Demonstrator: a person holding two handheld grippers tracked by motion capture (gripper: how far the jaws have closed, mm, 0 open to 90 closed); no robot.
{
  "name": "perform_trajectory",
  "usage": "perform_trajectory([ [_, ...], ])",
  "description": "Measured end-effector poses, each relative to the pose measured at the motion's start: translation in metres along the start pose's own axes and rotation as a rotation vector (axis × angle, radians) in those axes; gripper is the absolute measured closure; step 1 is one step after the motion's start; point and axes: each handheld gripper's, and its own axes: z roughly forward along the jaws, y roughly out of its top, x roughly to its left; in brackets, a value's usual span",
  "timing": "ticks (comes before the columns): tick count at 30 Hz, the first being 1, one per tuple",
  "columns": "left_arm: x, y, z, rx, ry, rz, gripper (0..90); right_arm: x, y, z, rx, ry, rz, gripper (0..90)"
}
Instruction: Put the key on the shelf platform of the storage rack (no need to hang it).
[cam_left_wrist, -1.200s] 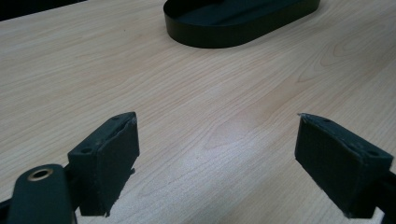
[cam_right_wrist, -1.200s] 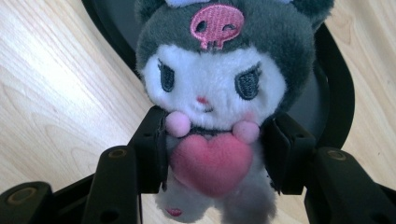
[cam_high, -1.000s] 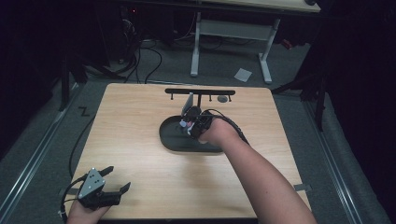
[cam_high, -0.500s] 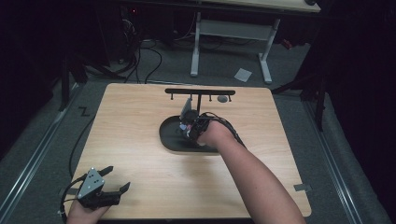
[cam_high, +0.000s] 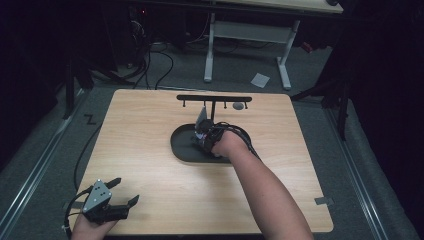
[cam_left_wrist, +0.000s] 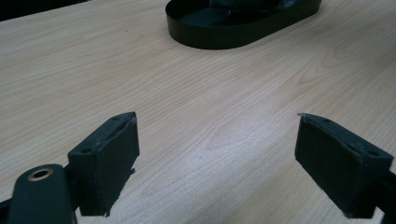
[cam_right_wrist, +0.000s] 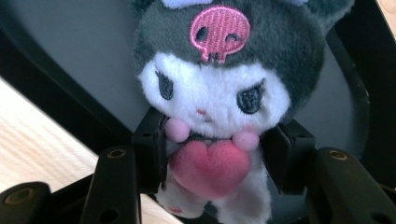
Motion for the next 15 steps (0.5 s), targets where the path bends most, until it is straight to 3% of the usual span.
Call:
perform_trajectory([
  [15,-0.0008,0.0000,0.0022,0.008,-0.003,0.006,14.3,-0.0062,-0.0060,0.0082,-0.004,0.020,0.033,40.5],
])
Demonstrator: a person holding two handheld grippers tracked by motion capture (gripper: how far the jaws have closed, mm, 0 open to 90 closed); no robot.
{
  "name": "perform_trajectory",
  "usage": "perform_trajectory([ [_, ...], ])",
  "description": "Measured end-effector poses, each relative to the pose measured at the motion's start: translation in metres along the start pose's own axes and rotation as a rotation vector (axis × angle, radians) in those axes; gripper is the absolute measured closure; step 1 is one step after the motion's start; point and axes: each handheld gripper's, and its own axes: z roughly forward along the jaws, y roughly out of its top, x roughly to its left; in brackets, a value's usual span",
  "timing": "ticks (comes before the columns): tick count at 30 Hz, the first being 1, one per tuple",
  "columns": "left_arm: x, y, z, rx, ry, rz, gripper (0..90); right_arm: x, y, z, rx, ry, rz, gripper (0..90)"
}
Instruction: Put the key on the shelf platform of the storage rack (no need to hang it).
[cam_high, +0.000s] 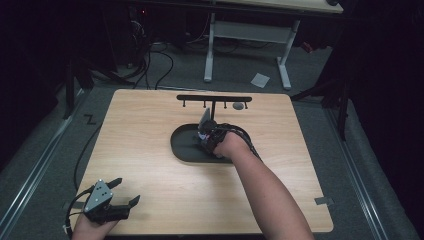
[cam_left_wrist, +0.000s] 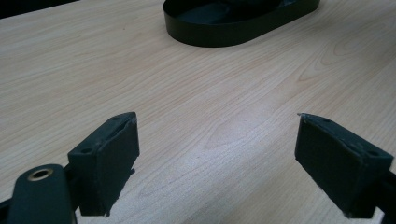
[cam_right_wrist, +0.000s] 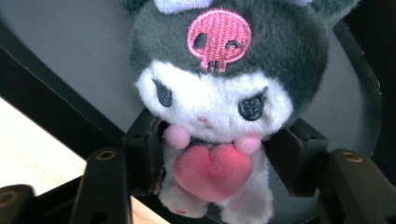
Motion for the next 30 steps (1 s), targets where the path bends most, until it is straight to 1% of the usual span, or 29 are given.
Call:
perform_trajectory([
  [2,0.000,0.000,0.000,-0.003,0.001,-0.002,14.3,0.000,0.000,-0.002,-0.006,0.002,-0.004,37.6],
  [3,0.000,0.000,0.000,-0.002,0.001,-0.003,14.3,0.000,-0.001,-0.004,-0.012,-0.002,0.002,36.3],
  [7,0.000,0.000,0.001,0.001,-0.002,0.000,14.3,-0.001,-0.005,-0.016,-0.050,-0.006,0.011,34.2],
  [9,0.000,0.000,0.001,0.001,-0.003,0.002,14.3,-0.001,-0.009,-0.026,-0.078,-0.002,0.017,34.0],
  [10,0.000,0.000,0.001,0.001,-0.003,0.002,14.3,-0.003,-0.011,-0.030,-0.094,-0.007,0.012,34.0],
  [12,0.000,0.000,0.001,-0.001,-0.001,0.001,14.3,-0.004,-0.015,-0.039,-0.117,-0.007,0.018,34.0],
  [13,0.001,0.000,0.000,0.001,-0.001,0.002,14.3,-0.004,-0.018,-0.043,-0.122,-0.006,0.032,34.1],
  [14,0.001,0.000,0.000,0.001,0.000,0.001,14.3,-0.005,-0.020,-0.046,-0.134,-0.007,0.020,34.1],
  [19,0.000,0.000,0.000,0.003,0.001,0.003,14.3,-0.007,-0.033,-0.060,-0.175,-0.006,0.031,34.3],
  [21,0.000,0.001,0.000,0.003,0.001,0.005,14.3,-0.008,-0.038,-0.064,-0.180,-0.009,0.035,34.3],
  [22,-0.001,0.001,0.000,0.005,0.000,0.005,14.3,-0.008,-0.041,-0.065,-0.181,-0.006,0.048,34.3],
  [25,-0.001,0.001,0.001,0.006,0.002,0.007,14.3,-0.009,-0.049,-0.066,-0.186,-0.009,0.037,34.4],
  [27,-0.001,0.001,0.001,0.007,0.002,0.008,14.3,-0.009,-0.052,-0.066,-0.184,-0.008,0.043,34.3],
  [28,-0.001,0.001,0.001,0.007,0.001,0.009,14.3,-0.010,-0.058,-0.067,-0.183,-0.007,0.046,34.3],
  [30,-0.001,0.000,0.000,0.008,0.001,0.008,14.3,-0.011,-0.063,-0.066,-0.180,-0.004,0.049,34.2],
])
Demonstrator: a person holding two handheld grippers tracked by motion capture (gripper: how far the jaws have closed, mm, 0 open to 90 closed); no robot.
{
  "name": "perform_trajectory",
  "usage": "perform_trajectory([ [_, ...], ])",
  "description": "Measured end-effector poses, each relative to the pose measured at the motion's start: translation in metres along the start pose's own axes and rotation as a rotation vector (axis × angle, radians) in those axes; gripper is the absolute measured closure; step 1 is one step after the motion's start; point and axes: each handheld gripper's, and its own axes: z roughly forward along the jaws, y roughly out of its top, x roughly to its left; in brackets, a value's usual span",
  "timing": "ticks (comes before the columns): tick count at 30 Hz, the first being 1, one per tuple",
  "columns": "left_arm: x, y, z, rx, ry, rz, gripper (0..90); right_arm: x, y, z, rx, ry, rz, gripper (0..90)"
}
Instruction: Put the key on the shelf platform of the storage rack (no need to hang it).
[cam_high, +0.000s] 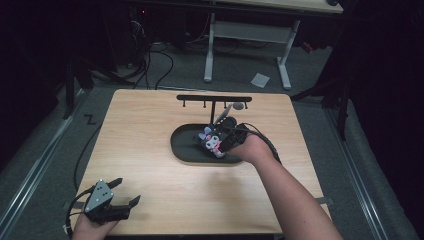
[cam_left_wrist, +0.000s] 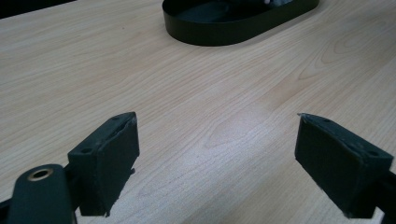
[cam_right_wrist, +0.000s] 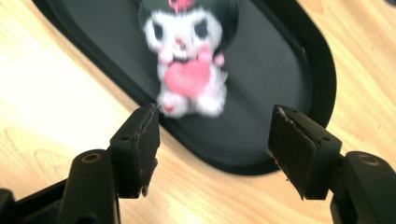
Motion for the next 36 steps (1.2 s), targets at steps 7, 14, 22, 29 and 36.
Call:
perform_trajectory([
  [7,0.000,0.000,0.000,0.003,-0.002,-0.002,14.3,0.000,-0.023,-0.001,0.021,0.006,0.006,33.7],
  [14,-0.001,0.000,0.000,-0.002,0.001,-0.002,14.3,0.001,-0.050,-0.002,0.010,0.014,0.006,30.5],
  [22,-0.003,0.000,0.001,0.008,-0.002,0.004,14.3,0.006,-0.094,0.003,-0.013,0.022,0.019,28.2],
  [29,-0.004,0.000,0.003,0.013,-0.004,-0.002,14.3,0.008,-0.125,0.009,-0.078,0.019,0.039,28.3],
  [36,-0.008,0.000,0.005,0.020,-0.010,0.012,14.3,0.015,-0.151,0.013,-0.155,0.020,0.071,28.2],
])
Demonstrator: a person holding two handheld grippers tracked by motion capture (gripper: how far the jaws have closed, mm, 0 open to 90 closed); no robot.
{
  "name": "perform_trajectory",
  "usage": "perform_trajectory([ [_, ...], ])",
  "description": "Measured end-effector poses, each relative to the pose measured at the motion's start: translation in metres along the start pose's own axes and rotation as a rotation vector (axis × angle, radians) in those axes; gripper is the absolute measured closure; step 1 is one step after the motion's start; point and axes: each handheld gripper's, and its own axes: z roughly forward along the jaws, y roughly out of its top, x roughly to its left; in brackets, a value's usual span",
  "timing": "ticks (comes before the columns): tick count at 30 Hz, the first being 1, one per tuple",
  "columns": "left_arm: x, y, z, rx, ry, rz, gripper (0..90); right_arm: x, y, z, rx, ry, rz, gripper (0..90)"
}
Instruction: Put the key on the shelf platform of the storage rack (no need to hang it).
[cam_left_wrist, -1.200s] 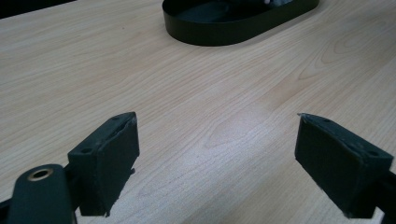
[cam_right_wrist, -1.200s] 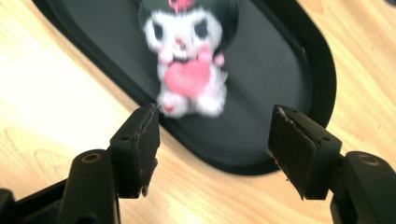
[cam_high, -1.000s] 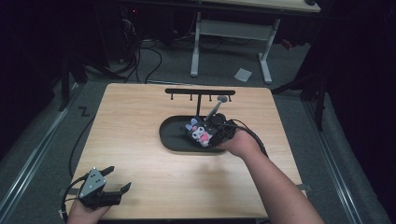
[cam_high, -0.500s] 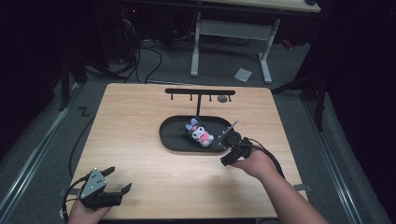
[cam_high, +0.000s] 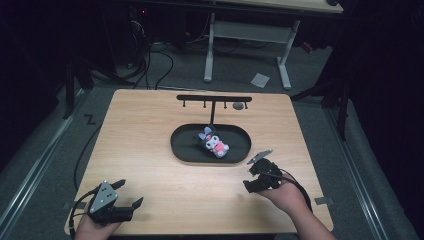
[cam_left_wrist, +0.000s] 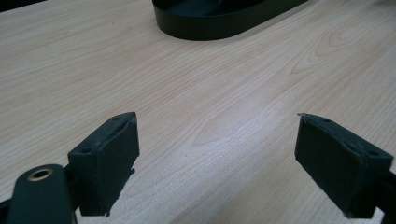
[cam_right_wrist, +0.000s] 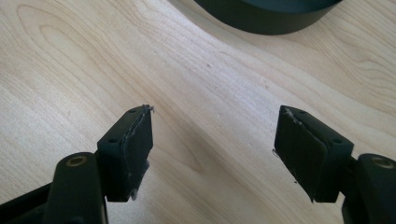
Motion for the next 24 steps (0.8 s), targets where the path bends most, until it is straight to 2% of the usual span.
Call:
perform_trajectory([
  [4,0.002,0.000,0.000,0.003,-0.002,0.000,14.3,0.006,-0.016,0.002,-0.062,-0.016,-0.003,28.4],
  [7,0.003,0.000,0.000,0.006,-0.007,0.003,14.3,0.014,-0.029,0.008,-0.155,-0.012,0.047,28.2],
  [10,0.004,0.000,0.002,0.007,-0.011,-0.001,14.3,0.028,-0.044,0.015,-0.249,-0.025,0.091,27.7],
  [12,0.004,-0.001,0.003,0.010,-0.010,-0.004,14.3,0.037,-0.055,0.018,-0.339,-0.023,0.130,27.8],
  [13,0.004,-0.001,0.004,0.013,-0.011,-0.006,14.3,0.041,-0.063,0.018,-0.413,-0.021,0.153,28.2],
  [14,0.004,-0.001,0.004,0.013,-0.011,-0.006,14.3,0.041,-0.063,0.018,-0.413,-0.021,0.153,28.2],
  [15,0.004,-0.002,0.005,0.021,-0.011,-0.008,14.3,0.045,-0.076,0.017,-0.503,0.009,0.172,28.5],
  [17,0.004,-0.002,0.006,0.023,-0.009,-0.008,14.3,0.045,-0.076,0.015,-0.503,0.022,0.163,27.5],
  [18,0.004,-0.001,0.006,0.025,-0.006,-0.008,14.3,0.040,-0.079,0.012,-0.537,-0.030,0.137,27.9],
  [19,0.003,-0.001,0.006,0.028,-0.003,-0.009,14.3,0.038,-0.080,0.012,-0.541,-0.037,0.157,27.9],
  [21,0.003,-0.002,0.007,0.031,0.000,-0.011,14.3,0.030,-0.084,0.015,-0.559,-0.014,0.237,27.8],
  [24,0.002,-0.002,0.008,0.040,0.004,-0.009,14.3,0.026,-0.086,0.016,-0.562,-0.008,0.246,27.7],
])
